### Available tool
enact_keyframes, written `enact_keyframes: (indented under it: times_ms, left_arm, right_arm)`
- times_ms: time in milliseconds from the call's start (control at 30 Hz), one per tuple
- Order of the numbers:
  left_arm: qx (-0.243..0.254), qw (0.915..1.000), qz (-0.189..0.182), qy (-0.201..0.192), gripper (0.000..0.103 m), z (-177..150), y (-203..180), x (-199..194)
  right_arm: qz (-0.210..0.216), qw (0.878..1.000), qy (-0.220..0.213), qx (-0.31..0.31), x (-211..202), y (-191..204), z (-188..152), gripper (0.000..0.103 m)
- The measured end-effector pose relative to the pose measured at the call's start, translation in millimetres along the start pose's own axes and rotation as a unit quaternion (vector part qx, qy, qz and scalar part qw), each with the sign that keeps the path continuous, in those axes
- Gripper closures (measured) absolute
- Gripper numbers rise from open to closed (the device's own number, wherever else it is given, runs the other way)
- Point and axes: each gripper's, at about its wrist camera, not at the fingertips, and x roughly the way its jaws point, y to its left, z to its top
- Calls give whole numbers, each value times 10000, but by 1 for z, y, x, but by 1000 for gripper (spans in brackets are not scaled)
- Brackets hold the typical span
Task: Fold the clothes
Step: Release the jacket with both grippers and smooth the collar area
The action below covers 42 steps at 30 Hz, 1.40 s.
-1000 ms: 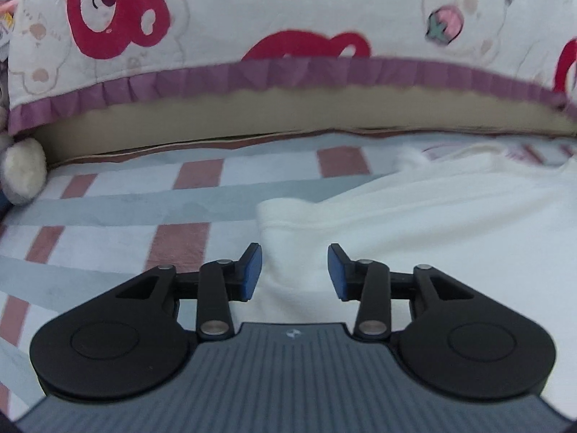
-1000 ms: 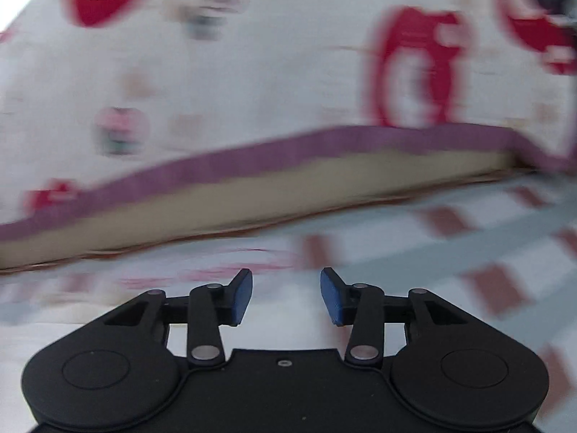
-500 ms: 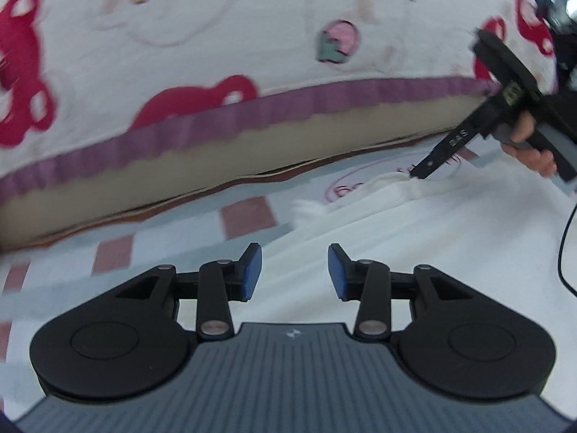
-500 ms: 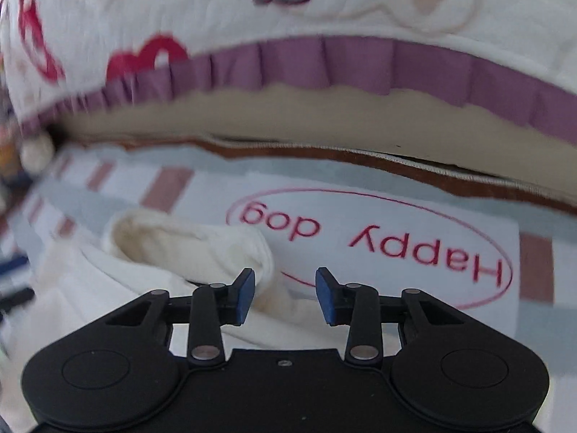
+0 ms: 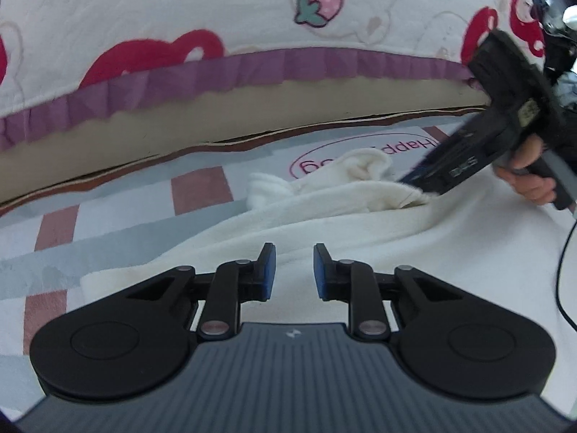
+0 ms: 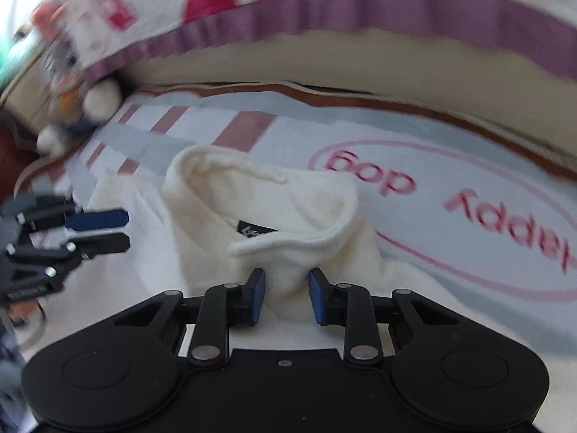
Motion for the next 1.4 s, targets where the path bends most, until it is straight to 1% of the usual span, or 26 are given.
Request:
enact_keyframes:
  times_ms: [67, 100, 133, 200, 267, 367, 467, 500, 533, 600, 667, 700, 733, 767, 833, 900, 933, 1000, 1033, 1133, 1167, 1233, 1267, 1300, 1333, 1400]
  left_arm:
    - [-11, 10000, 17, 17, 81, -2, -2, -2]
    - [-25, 10000, 44, 39, 80, -4, -2, -2]
    - [-46, 9999, 77, 59, 80, -6, -2, -3]
    - [-143, 9997, 176, 86, 80, -10, 1, -3]
    - [-286, 9993, 223, 72, 80, -11, 6, -3]
    - [-546, 9983, 215, 23, 79, -9, 16, -4]
    - [-695, 9972, 278, -81, 77, -7, 22, -6]
    - [-730, 9967, 329, -100, 77, -7, 24, -7]
    - [-777, 9962, 380, -97, 77, -8, 26, -8]
    - [-882, 9951, 446, -102, 77, -11, 30, -11]
    - [-926, 9940, 572, -63, 73, -12, 34, -12]
    - [-920, 9936, 653, -37, 73, -13, 35, -12]
    - [-886, 9935, 718, -42, 73, -13, 36, -14]
    - [-852, 9936, 741, -71, 70, -13, 36, -17]
    - [-823, 9931, 827, -130, 58, -14, 37, -23]
    - [-873, 9918, 922, -131, 56, -17, 42, -27]
    - [-927, 9917, 890, -81, 59, -19, 45, -28]
    - [-882, 9948, 510, 18, 83, -22, 44, -29]
    - [-781, 9963, 345, 45, 82, -23, 40, -29]
    - [-250, 9985, 459, 135, 82, -24, 13, -25]
    - [-127, 9987, 463, 161, 77, -23, 5, -21]
    - [-98, 9983, 559, 124, 64, -15, -4, -13]
    - [-131, 9979, 624, 110, 53, -11, -7, -9]
    - [-213, 9972, 698, 130, 50, -7, -7, -3]
    - [-291, 9965, 771, 168, 50, -3, -7, 3]
    - [-417, 9944, 905, 364, 46, 2, -4, 17]
  right_arm:
    - [-269, 9996, 104, -57, 12, 1, 7, 73]
    - [-478, 9988, 106, -43, 18, 0, 10, 82]
    - [-654, 9979, 14, -17, 20, -1, 13, 87]
    - [-865, 9960, -243, 37, 21, -1, 17, 88]
    - [-1253, 9906, -546, 34, 23, 1, 20, 96]
    - [-1259, 9894, -583, 422, 30, -8, 25, 103]
    - [-1323, 9887, -483, 509, 27, -8, 31, 103]
    - [-1504, 9866, -516, 358, 22, -3, 32, 96]
    - [-1722, 9829, -599, 266, 16, 2, 31, 81]
    - [-1992, 9740, -1025, 342, -8, 9, 27, 64]
    - [-1467, 9781, -1345, 613, -34, 11, 19, 61]
    - [-1184, 9794, -1432, 792, -46, 10, 14, 55]
    - [-1051, 9786, -1502, 937, -56, 12, 8, 43]
    - [-1145, 9765, -1545, 975, -66, 16, -2, 39]
    - [-1496, 9713, -1608, 916, -85, 22, -27, 38]
    - [-1909, 9644, -1594, 896, -108, 22, -53, 38]
    - [-2053, 9606, -1617, 943, -119, 18, -66, 38]
    - [-2295, 9527, -1634, 1139, -139, 2, -92, 38]
    - [-2386, 9489, -1597, 1307, -144, -7, -101, 39]
    - [-2560, 9282, -1825, 1989, -158, -37, -129, 39]
    - [-2546, 9196, -1968, 2252, -159, -47, -136, 39]
    - [-2242, 9049, -2250, 2835, -158, -72, -151, 39]
    - [-2090, 8998, -2241, 3105, -157, -82, -157, 38]
    - [-1979, 8977, -2265, 3218, -158, -89, -159, 39]
    - [-1907, 8990, -2323, 3186, -160, -91, -160, 45]
    - [-2103, 9015, -2316, 2990, -162, -89, -158, 52]
